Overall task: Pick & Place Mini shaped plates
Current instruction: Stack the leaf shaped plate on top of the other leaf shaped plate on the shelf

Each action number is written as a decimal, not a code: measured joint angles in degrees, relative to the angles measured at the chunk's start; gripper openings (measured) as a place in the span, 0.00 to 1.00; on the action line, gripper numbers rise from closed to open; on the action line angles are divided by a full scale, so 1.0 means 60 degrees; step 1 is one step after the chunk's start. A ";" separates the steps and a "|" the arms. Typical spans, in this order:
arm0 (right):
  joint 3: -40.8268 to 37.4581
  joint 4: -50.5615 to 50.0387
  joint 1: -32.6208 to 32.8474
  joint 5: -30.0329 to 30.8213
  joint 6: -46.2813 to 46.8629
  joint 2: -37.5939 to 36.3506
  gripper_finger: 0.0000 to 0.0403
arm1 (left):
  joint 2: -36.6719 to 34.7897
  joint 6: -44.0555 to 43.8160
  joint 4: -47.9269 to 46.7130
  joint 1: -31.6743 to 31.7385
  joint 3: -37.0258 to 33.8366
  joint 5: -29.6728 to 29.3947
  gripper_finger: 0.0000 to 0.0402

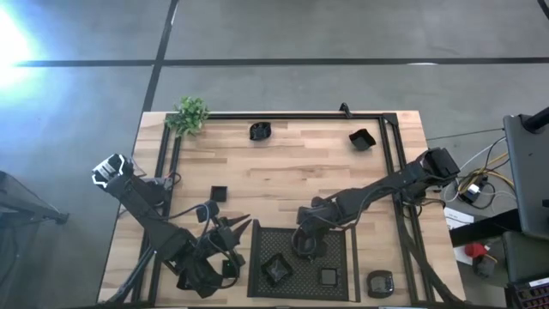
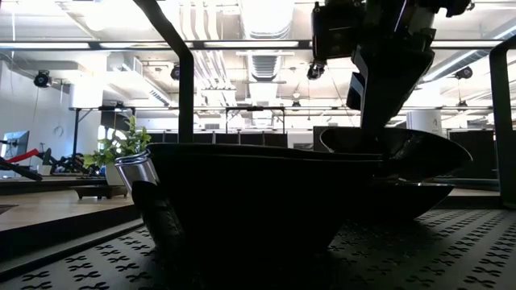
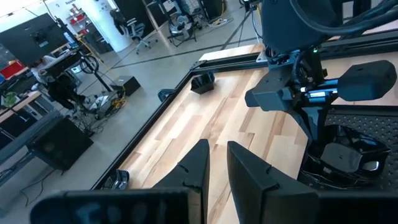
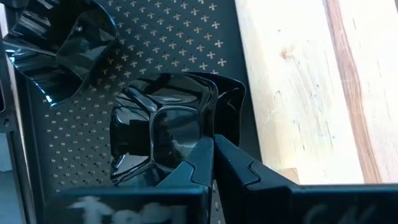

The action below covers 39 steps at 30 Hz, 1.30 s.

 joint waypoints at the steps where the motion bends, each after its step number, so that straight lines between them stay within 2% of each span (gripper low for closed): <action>1: -0.0015 0.0003 0.0000 0.0001 0.0008 0.0000 0.02 | 0.0000 0.0000 -0.0001 0.0000 0.0000 0.0012 0.13; 39: 0.0018 0.0069 0.0000 -0.0020 0.0511 0.0000 0.04 | -0.0007 -0.0029 -0.0001 0.0000 0.0000 0.0013 0.13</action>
